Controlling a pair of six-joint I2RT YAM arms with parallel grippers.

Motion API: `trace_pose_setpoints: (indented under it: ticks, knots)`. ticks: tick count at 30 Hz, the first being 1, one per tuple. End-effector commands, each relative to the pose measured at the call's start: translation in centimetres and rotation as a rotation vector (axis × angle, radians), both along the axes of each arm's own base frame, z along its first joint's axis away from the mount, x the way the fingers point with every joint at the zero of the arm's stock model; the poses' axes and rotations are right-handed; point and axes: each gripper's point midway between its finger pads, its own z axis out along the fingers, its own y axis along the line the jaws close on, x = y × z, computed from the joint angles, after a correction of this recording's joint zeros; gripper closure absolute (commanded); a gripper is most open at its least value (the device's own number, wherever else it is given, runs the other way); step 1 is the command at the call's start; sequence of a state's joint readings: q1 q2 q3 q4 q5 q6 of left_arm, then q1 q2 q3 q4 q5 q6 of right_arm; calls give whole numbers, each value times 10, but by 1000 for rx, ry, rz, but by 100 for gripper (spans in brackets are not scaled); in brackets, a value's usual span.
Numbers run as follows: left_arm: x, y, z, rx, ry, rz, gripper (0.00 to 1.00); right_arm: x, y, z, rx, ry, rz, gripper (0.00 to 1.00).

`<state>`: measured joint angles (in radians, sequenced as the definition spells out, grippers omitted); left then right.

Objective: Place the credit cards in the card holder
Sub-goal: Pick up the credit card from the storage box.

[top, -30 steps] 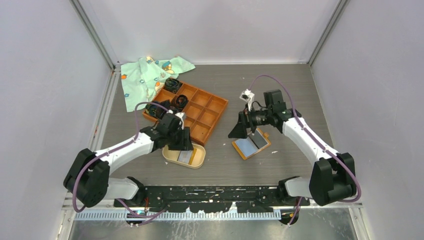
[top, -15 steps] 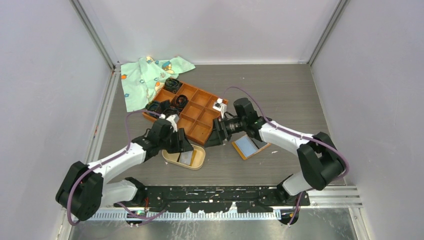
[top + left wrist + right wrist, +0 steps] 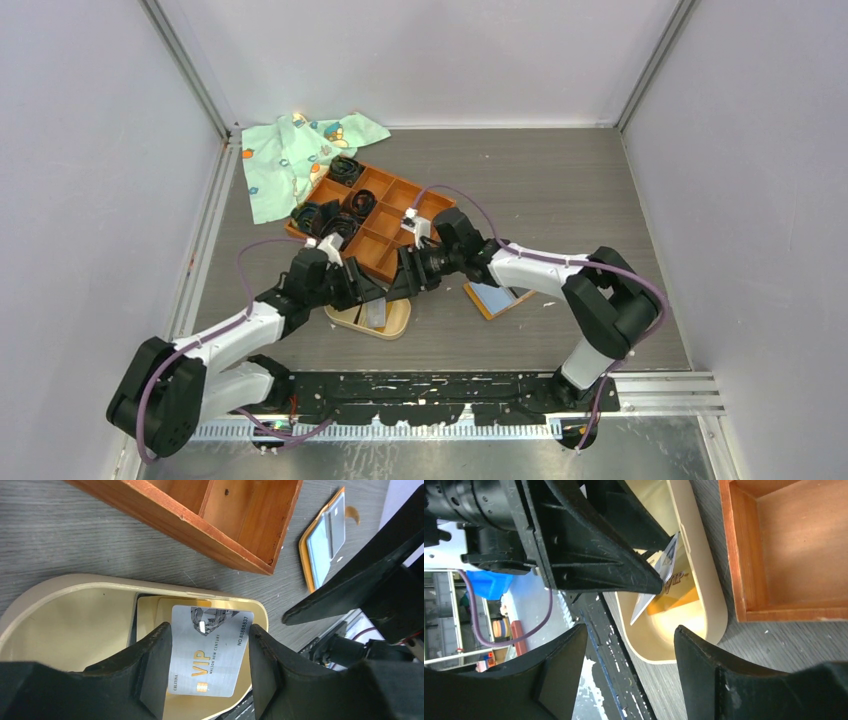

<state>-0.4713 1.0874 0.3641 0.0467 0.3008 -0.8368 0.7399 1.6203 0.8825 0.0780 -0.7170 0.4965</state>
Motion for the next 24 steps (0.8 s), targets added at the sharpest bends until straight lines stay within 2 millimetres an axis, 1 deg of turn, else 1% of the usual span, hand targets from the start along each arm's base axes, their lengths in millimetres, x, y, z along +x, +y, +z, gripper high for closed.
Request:
trace_pose_setpoints:
  ticks: [1,3,7,11,16,24]
  knots:
    - [12,-8,26,-110,-64,40,64,15,16,8,-7,-78,-39,31]
    - [11,-5,27,-117,-62,62,64,13,21,6,-14,-84,-34,33]
    - [10,0,30,-121,-58,99,64,8,31,2,-30,-84,-18,40]
    - [8,3,31,-137,-42,133,64,8,34,-1,-43,-85,-22,45]
    - [6,5,27,-163,-20,176,65,3,37,-2,-51,-83,-17,46]
    - [10,11,31,-241,-20,276,67,2,49,-6,-37,-18,-49,51]
